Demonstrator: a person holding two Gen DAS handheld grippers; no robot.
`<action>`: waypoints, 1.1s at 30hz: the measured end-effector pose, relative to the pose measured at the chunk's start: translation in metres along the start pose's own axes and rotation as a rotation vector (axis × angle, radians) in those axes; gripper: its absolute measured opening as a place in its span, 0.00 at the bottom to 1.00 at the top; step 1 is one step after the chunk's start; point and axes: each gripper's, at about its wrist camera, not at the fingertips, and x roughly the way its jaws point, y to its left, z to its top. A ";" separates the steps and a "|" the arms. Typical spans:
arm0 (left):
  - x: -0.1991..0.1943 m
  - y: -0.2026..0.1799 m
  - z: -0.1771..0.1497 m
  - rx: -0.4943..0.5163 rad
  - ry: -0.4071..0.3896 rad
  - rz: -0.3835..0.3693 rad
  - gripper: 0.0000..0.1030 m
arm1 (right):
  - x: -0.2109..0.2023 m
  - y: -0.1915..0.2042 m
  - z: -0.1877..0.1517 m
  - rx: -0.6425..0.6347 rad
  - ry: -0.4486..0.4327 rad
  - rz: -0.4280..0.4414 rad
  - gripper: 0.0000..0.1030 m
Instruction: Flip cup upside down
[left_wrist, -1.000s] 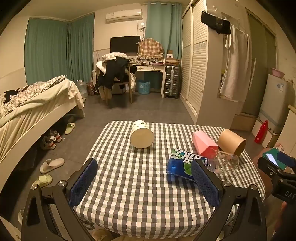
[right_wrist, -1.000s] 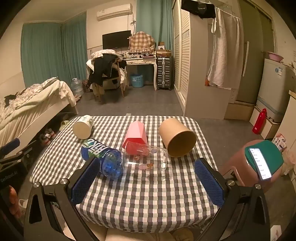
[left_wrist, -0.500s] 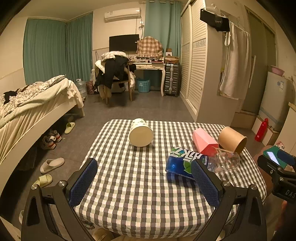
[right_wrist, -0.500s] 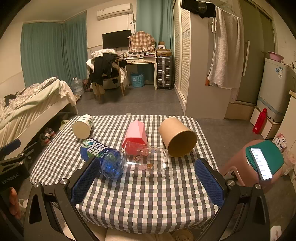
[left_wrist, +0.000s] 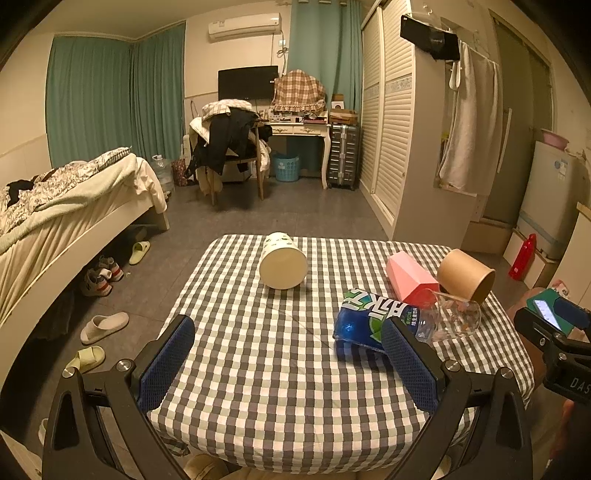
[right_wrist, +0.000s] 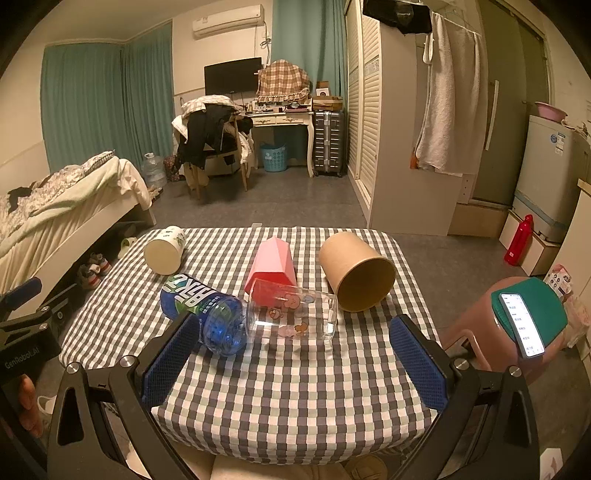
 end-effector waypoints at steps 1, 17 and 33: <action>-0.002 0.000 0.001 0.002 0.001 0.000 1.00 | 0.000 0.001 -0.001 -0.002 0.000 0.000 1.00; -0.004 0.002 0.004 0.001 0.009 -0.001 1.00 | 0.000 0.005 0.000 -0.006 0.005 0.000 1.00; -0.004 0.003 0.004 0.002 0.011 -0.002 1.00 | -0.003 0.008 0.000 -0.008 0.004 0.000 1.00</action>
